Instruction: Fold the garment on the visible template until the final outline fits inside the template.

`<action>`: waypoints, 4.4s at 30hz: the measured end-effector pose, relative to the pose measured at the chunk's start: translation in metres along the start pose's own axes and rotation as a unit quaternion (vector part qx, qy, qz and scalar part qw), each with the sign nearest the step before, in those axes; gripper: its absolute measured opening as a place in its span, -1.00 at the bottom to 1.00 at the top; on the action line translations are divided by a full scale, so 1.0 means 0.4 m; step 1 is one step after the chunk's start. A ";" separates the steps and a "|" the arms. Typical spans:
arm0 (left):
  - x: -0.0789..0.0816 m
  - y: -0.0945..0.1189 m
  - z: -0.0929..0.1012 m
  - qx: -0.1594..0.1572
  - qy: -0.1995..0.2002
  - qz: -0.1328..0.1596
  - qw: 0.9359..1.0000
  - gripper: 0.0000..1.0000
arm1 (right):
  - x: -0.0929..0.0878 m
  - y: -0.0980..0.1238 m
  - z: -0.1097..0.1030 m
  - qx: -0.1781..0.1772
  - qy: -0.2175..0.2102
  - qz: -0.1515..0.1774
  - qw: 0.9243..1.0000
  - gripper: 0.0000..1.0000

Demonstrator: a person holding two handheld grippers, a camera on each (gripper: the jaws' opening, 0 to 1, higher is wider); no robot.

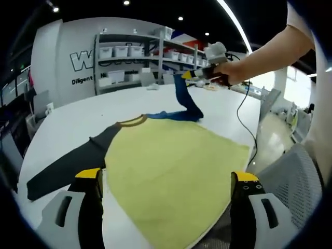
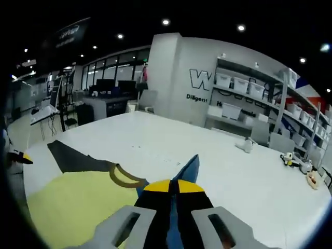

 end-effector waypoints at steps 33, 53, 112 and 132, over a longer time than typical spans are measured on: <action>-0.016 0.066 -0.041 0.018 -0.001 -0.021 1.000 0.98 | -0.047 -0.322 -0.363 0.136 0.029 -0.049 0.989 -1.00; -0.027 0.075 -0.070 0.029 0.005 -0.036 0.999 0.98 | -0.103 -0.417 -0.477 0.184 0.029 -0.082 0.979 -1.00; -0.147 0.060 -0.537 0.198 0.246 -0.034 0.948 0.65 | -0.118 -0.007 -0.499 0.203 0.003 -0.040 0.978 -0.54; -0.204 0.011 -0.638 0.246 0.335 -0.056 0.908 0.28 | -0.139 0.139 -0.522 0.170 -0.015 -0.016 0.985 -0.61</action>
Point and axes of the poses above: the point that each gripper's makers call its tool centre point, and the gripper's own axes: y roughly backward along the fingers, z roughly to its right, x roughly out of its top, the point moved 10 cm from there along y, roughly backward along the fingers, and after that the axes turned 13 degrees about x, right-handed, at the moved point
